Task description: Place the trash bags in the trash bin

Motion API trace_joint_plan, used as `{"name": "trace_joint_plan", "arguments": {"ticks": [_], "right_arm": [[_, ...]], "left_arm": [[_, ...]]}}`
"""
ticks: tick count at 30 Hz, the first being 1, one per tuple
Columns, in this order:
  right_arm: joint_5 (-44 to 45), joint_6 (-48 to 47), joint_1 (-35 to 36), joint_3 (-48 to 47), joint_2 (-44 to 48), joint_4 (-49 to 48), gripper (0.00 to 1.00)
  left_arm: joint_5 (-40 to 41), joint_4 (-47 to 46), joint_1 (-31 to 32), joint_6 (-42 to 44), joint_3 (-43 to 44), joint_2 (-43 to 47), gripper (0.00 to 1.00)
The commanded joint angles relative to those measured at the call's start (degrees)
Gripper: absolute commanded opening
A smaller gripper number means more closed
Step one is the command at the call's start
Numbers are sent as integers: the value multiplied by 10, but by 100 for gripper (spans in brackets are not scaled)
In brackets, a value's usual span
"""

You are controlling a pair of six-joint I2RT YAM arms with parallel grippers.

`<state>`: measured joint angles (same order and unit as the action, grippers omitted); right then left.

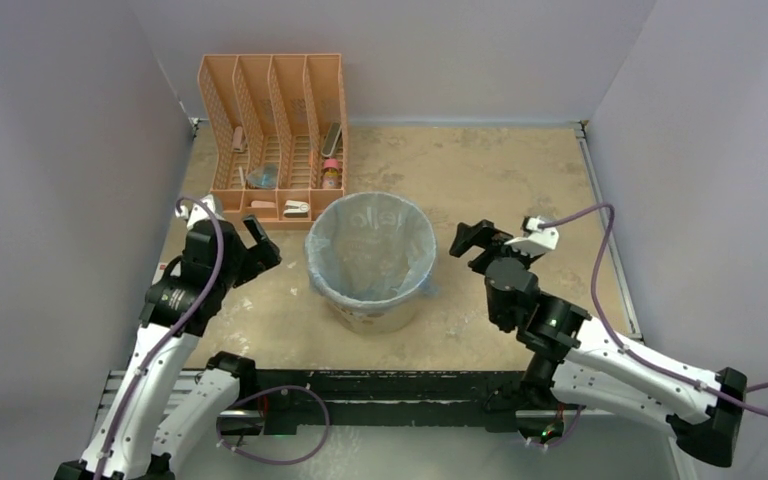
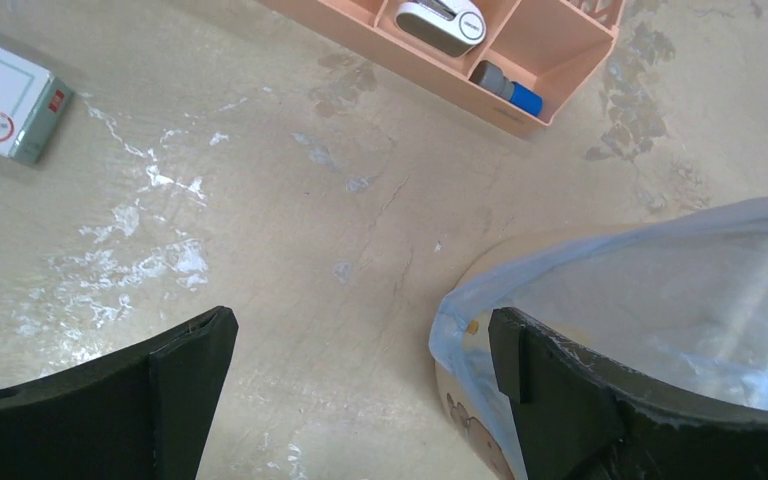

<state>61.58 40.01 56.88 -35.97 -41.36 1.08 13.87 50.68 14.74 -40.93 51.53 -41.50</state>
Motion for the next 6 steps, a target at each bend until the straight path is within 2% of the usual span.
{"name": "trace_joint_plan", "arguments": {"ticks": [1, 6], "right_arm": [[-44, -5, 0, -33, -32, 11, 99], [-70, -10, 0, -47, -65, 13, 99]], "left_arm": [[-13, -33, -2, 47, 5, 32, 100], [-42, -43, -2, 56, 6, 35, 100]]}}
